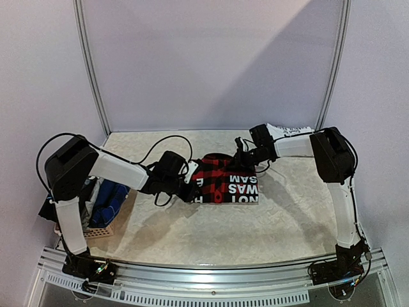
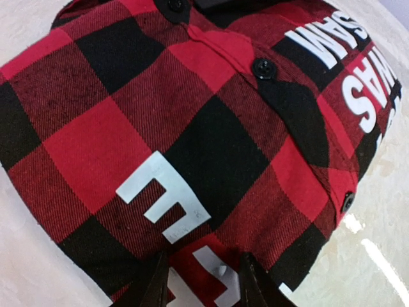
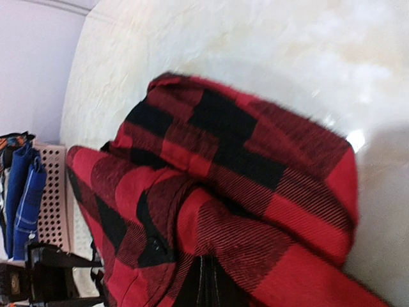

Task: Fold and stack the mixed laundry pile
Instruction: Smooth out the square-folded shirt at the center of the board.

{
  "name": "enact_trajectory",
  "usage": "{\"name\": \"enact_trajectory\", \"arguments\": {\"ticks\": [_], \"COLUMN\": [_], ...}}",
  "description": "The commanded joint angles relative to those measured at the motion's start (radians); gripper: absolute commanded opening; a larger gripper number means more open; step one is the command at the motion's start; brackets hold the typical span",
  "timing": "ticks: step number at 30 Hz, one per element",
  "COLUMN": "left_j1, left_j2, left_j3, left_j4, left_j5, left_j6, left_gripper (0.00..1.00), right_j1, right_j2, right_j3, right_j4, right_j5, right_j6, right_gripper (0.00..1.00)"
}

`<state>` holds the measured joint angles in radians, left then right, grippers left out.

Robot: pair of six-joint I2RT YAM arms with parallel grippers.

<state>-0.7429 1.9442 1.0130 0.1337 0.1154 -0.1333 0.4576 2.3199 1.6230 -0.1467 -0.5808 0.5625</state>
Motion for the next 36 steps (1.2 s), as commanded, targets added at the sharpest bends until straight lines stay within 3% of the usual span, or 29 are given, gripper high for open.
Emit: {"name": "enact_trajectory", "arguments": {"ticks": [1, 16, 36], "left_j1": [-0.011, -0.012, 0.080], "left_j2": [-0.039, -0.124, 0.171], "left_j3": [-0.016, 0.152, 0.501], "left_j4": [-0.071, -0.213, -0.356], "left_j5": [-0.014, -0.076, -0.013], "left_j6": [-0.015, -0.030, 0.010], "left_gripper": [0.38, 0.51, 0.48], "right_j1": [-0.021, -0.021, -0.027], "right_j2": [-0.031, -0.167, -0.171], "right_j3": [0.073, 0.055, -0.052], "right_j4": [-0.118, -0.143, -0.103], "right_j5": [0.142, 0.118, 0.098], "right_j6": [-0.038, -0.085, -0.093], "right_gripper": [0.06, 0.07, 0.07]}}
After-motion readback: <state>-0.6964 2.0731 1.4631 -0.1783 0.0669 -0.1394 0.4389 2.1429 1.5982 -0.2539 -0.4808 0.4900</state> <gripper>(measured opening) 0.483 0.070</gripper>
